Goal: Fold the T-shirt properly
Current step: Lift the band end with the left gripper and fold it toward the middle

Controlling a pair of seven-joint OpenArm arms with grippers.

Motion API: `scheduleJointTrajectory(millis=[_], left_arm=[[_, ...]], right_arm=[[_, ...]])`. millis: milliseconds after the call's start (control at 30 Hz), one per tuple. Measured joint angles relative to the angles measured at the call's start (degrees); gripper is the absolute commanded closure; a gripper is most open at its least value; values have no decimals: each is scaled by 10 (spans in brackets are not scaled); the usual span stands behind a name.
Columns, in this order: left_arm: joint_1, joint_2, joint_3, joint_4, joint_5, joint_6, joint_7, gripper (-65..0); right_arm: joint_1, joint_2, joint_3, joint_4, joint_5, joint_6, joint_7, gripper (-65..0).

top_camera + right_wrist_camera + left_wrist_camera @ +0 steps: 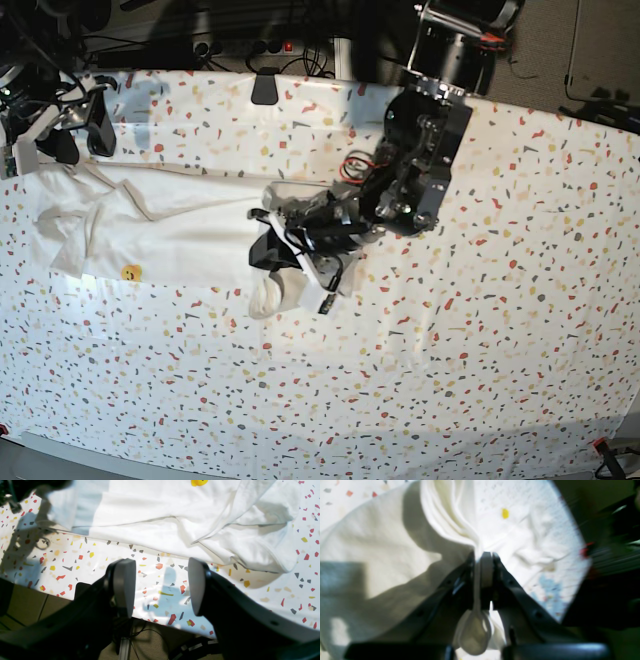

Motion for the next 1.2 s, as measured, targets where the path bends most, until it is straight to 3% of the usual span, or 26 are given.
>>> scheduleJointTrajectory(millis=[67, 367, 967, 1067, 1200], left_arm=[[-2, 0, 11, 0, 16, 16, -8, 0], [-13, -1, 14, 0, 28, 17, -6, 0], [-14, -2, 21, 0, -21, 19, 20, -6], [-18, -2, 21, 0, -57, -12, 52, -201], [-43, -2, 44, 0, -82, -20, 76, -222]], right_arm=[[0, 0, 0, 0, 0, 0, 0, -329], [0, 0, 0, 0, 0, 0, -4, -329], [0, 0, 0, 0, 0, 0, -4, -329], [0, 0, 0, 0, 0, 0, -4, -329], [0, 0, 0, 0, 0, 0, -4, -329]])
